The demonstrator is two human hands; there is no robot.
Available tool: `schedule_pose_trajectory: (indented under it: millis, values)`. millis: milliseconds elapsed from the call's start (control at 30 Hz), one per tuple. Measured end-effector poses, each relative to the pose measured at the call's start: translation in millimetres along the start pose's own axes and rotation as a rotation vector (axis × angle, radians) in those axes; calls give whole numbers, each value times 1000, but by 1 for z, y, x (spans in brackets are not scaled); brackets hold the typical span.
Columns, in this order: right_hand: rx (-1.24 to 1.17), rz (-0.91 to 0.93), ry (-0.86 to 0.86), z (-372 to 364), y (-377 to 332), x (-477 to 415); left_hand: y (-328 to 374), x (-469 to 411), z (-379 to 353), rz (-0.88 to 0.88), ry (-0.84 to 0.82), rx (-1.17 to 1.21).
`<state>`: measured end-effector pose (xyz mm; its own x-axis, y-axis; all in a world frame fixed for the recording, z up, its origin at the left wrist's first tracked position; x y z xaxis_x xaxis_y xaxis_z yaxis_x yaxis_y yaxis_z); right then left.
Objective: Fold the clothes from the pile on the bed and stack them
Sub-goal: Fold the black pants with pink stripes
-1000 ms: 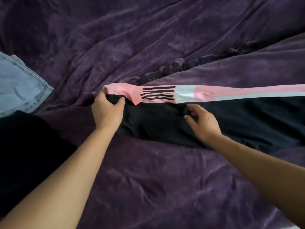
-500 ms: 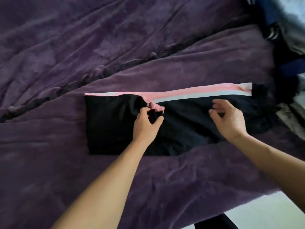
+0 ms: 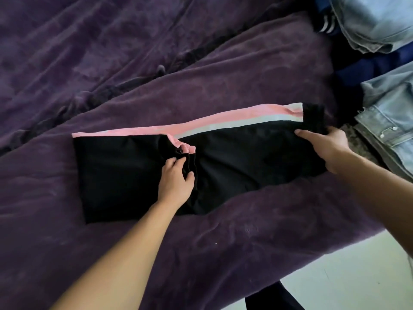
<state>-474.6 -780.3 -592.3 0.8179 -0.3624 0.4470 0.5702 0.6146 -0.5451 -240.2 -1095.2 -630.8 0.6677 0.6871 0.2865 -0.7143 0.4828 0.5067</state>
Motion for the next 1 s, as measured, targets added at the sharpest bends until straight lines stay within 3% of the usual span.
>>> schedule_pose_trajectory:
  millis: [100, 300, 467, 600, 667, 767, 900, 1000]
  values:
    - [-173, -95, -169, -5, -26, 44, -5, -7, 29, 15, 76, 86]
    - [-384, 119, -409, -51, -122, 192, -74, -12, 130, 107, 239, 125]
    - [-172, 426, -425, -145, -161, 313, -178, 1, 211, 221, 309, 77]
    - [180, 654, -415, -238, -148, 374, -245, 9, 247, 308, 363, 25]
    - [290, 677, -519, -275, -127, 392, -256, 7, 253, 317, 383, 22]
    - [342, 567, -674, -309, -90, 402, -266, -6, 253, 331, 405, 73]
    - [309, 711, -347, -273, -107, 343, -242, -45, 238, 277, 357, 152]
    - [383, 765, -51, -232, -132, 279, -211, -81, 213, 270, 224, 210]
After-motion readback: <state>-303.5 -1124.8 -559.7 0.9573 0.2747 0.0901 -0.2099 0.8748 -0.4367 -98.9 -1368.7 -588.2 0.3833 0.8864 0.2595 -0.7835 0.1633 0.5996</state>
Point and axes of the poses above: each hand's wrist, its own x-axis away from the middle knuckle, its own z-axis out of the back of the hand, y = z × x, the point moved 9 cm from there along -x, towards the middle knuckle, and after that the axes turned 13 degrees about y, right-handed, at the moved point
